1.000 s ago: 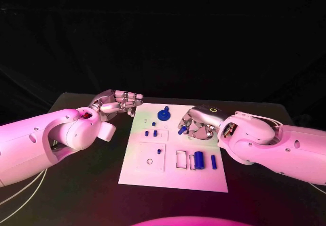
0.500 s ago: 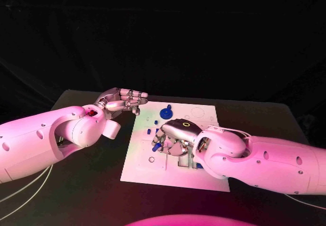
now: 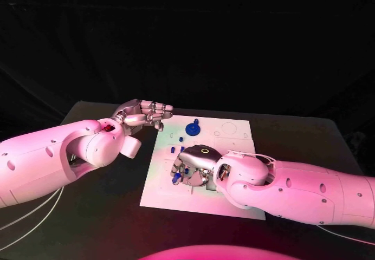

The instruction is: Assemble the parts on the task board

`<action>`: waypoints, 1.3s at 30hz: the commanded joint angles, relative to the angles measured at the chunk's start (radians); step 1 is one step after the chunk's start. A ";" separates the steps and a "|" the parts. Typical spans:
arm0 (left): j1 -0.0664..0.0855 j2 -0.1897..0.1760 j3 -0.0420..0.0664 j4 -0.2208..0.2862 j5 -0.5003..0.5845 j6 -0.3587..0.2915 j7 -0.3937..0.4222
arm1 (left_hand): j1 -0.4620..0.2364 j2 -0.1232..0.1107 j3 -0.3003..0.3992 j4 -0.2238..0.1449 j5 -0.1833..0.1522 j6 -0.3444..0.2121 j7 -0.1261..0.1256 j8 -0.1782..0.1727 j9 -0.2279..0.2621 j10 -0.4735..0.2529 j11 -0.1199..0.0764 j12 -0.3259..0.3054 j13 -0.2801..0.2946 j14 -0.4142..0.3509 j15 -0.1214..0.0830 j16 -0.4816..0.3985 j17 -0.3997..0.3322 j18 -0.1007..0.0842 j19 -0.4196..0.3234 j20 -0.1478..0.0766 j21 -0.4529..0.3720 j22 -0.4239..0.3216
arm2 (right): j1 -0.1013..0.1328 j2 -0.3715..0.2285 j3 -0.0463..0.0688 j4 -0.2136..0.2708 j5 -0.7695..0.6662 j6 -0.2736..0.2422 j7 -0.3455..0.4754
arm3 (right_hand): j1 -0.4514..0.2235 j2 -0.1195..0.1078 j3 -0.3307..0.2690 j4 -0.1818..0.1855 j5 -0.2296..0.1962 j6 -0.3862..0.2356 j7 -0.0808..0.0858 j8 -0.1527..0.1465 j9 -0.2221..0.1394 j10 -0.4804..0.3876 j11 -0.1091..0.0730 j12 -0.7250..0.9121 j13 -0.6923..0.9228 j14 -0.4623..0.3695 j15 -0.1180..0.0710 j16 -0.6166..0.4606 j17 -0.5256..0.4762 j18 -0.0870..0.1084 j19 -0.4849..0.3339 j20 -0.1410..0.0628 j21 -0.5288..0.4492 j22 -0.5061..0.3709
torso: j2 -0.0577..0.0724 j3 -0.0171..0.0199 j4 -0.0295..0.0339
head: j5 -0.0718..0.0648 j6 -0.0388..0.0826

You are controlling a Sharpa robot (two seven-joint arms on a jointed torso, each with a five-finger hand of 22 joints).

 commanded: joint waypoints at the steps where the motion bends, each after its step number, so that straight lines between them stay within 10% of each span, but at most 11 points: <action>1: 0.000 0.002 0.001 0.002 0.005 0.017 0.004 | -0.001 0.008 -0.008 0.000 0.001 -0.005 -0.001 -0.002 -0.002 -0.007 -0.002 0.003 0.001 -0.008 0.002 -0.005 -0.001 0.014 0.000 0.004 -0.004 -0.001 | -0.003 0.005 -0.001 -0.005 -0.044 0.050 -0.010 | -0.007 -0.001 0.005 -0.002 0.005 0.007 0.012 0.011 0.035 0.002 0.000 -0.006 -0.001 0.027 -0.003 0.001 0.000 -0.012 0.023 -0.003 -0.001 0.160 | 0.000 0.0009 -0.0010 | 0.001 -0.002; 31: 0.000 0.000 0.000 0.003 0.005 0.019 0.000 | -0.001 0.008 -0.008 0.000 0.001 -0.005 -0.001 -0.002 -0.002 -0.007 -0.002 0.003 0.001 -0.008 0.002 -0.005 -0.001 0.014 0.000 0.004 -0.004 -0.001 | -0.014 0.048 -0.005 -0.024 -0.140 0.094 -0.078 | -0.032 -0.014 -0.002 0.000 0.011 -0.004 0.013 0.004 0.039 -0.003 0.004 -0.022 -0.001 0.025 -0.001 -0.001 -0.005 -0.010 0.019 -0.001 -0.007 0.156 | -0.001 0.0000 -0.0008 | -0.008 0.004; 39: 0.000 0.000 0.000 0.003 0.005 0.020 -0.001 | -0.001 0.008 -0.008 0.000 0.001 -0.005 -0.001 -0.002 -0.002 -0.007 -0.002 0.003 0.001 -0.008 0.002 -0.005 -0.001 0.014 0.000 0.004 -0.004 -0.001 | -0.015 0.052 -0.006 -0.024 -0.135 0.084 -0.069 | -0.096 -0.079 -0.043 0.018 0.072 -0.097 0.034 -0.046 0.020 -0.091 0.032 -0.069 -0.016 0.016 0.023 -0.018 -0.036 0.002 -0.014 0.018 -0.051 0.118 | -0.001 0.0001 -0.0013 | -0.010 0.006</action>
